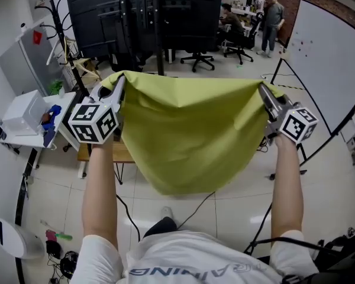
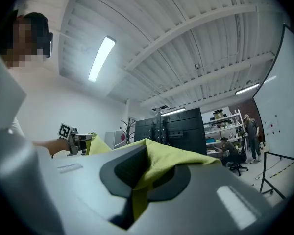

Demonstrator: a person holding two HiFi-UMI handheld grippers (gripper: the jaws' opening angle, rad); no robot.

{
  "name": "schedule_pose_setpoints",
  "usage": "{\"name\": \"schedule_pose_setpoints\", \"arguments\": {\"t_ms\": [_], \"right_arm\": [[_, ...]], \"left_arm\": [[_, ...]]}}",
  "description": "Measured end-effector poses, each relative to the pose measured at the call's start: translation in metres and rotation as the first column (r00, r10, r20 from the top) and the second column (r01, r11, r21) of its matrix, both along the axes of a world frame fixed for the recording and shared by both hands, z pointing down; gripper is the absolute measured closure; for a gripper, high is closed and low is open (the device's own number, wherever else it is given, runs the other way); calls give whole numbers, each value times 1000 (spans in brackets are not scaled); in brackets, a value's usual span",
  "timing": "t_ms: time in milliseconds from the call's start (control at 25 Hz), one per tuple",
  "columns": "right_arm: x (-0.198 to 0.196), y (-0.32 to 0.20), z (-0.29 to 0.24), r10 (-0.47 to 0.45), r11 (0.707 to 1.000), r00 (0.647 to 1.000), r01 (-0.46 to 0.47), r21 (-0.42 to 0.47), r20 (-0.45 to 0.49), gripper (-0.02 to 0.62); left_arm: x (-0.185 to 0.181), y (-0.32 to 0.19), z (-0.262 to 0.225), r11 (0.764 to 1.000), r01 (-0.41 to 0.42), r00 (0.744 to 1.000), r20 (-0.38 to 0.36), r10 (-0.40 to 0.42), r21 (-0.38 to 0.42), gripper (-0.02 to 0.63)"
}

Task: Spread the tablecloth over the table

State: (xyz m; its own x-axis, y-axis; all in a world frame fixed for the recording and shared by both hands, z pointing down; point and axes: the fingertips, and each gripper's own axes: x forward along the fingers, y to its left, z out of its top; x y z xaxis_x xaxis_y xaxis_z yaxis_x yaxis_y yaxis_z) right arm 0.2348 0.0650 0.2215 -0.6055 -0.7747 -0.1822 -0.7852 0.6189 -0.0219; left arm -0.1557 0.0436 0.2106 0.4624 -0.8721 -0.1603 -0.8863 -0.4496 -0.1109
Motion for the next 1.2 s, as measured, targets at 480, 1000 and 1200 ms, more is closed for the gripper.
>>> {"name": "schedule_pose_setpoints", "arguments": {"t_ms": [480, 1000, 1200], "right_arm": [[-20, -134, -15, 82, 996, 996, -81, 23, -41, 584], [-40, -271, -14, 145, 989, 986, -148, -20, -87, 584], [-30, -294, -16, 150, 988, 987, -151, -18, -62, 584]], "left_arm": [[-21, -150, -4, 1000, -28, 999, -19, 28, -5, 597], [-32, -281, -12, 998, -62, 998, 14, 62, -6, 597], [-24, -310, -21, 997, -71, 997, 27, 71, 4, 597]]}}
